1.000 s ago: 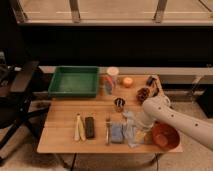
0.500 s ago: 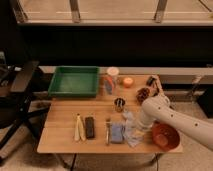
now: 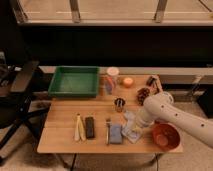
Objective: Place towel in tray
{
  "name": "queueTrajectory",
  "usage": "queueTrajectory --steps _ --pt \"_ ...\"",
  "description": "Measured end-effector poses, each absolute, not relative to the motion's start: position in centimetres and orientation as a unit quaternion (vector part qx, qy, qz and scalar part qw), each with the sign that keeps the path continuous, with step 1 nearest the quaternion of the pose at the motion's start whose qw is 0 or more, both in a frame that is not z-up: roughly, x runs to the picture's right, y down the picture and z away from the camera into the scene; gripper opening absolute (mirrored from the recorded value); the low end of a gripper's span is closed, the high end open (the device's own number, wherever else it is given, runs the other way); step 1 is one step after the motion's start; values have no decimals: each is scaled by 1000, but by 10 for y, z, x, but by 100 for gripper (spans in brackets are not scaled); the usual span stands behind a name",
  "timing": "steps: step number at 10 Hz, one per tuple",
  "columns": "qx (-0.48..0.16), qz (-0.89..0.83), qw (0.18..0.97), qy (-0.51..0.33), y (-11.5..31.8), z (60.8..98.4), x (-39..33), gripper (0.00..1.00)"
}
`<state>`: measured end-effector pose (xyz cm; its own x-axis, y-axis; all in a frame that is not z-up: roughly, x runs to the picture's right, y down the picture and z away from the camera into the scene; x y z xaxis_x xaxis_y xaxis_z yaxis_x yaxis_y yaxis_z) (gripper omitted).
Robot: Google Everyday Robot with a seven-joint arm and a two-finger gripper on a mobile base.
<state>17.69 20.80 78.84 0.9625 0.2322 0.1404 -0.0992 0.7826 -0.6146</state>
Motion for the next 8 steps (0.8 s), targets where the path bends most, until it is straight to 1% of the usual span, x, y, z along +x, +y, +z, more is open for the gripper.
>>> queueTrajectory --steps 2,5,6,8 --pt "-284 89 949 -103 168 773 186 0" --pt "-226 94 963 -108 85 758 198 0" --pt "-205 98 967 -119 43 755 197 0" --pt "-186 100 968 -132 1 750 194 0"
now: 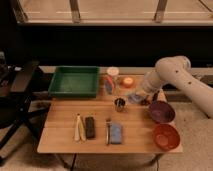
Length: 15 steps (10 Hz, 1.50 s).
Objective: Place towel in tray
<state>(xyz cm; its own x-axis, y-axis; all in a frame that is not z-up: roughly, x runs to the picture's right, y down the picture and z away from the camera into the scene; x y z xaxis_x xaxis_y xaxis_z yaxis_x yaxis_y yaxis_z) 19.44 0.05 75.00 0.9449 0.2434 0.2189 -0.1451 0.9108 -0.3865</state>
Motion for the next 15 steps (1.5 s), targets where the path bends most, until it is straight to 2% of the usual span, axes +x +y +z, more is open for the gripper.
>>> queueTrajectory --steps 4,7,9,15 --pt "-181 101 969 -134 -11 748 196 0" --pt "-140 75 977 -143 -36 747 183 0" --pt "-99 34 982 -160 -78 750 152 0" --pt "-40 -42 967 -247 -146 751 38 0"
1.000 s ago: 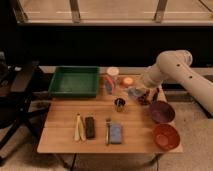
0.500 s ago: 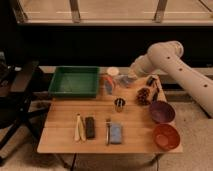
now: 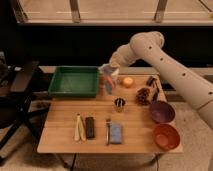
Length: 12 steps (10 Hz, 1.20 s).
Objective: Place towel in tray
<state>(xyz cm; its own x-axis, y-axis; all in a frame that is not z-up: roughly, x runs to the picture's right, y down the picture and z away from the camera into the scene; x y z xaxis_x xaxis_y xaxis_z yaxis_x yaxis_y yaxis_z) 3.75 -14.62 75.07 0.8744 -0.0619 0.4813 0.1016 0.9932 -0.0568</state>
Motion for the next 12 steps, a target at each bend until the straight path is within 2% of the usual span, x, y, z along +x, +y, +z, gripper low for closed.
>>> queueTrajectory --steps 6,12 --pt "-41 -44 965 -254 -148 752 30 0" --pt "-39 -66 949 -306 -168 811 -19 0"
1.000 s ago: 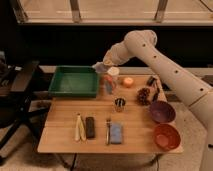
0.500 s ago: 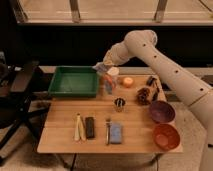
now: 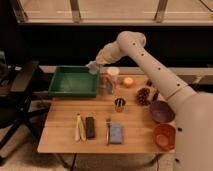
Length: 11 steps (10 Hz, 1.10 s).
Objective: Place towel in tray
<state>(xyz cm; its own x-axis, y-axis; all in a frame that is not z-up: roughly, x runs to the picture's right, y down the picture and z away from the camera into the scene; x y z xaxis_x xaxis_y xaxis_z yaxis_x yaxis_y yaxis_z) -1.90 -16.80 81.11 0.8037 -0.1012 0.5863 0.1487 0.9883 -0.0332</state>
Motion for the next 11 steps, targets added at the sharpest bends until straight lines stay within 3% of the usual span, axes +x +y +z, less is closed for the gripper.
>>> queueTrajectory --steps 7,10,11 --pt "-48 -86 930 -355 -156 864 -81 0" --pt "-39 -78 925 -369 -148 875 -86 22" --pt "-36 -74 923 -377 -143 882 -88 35"
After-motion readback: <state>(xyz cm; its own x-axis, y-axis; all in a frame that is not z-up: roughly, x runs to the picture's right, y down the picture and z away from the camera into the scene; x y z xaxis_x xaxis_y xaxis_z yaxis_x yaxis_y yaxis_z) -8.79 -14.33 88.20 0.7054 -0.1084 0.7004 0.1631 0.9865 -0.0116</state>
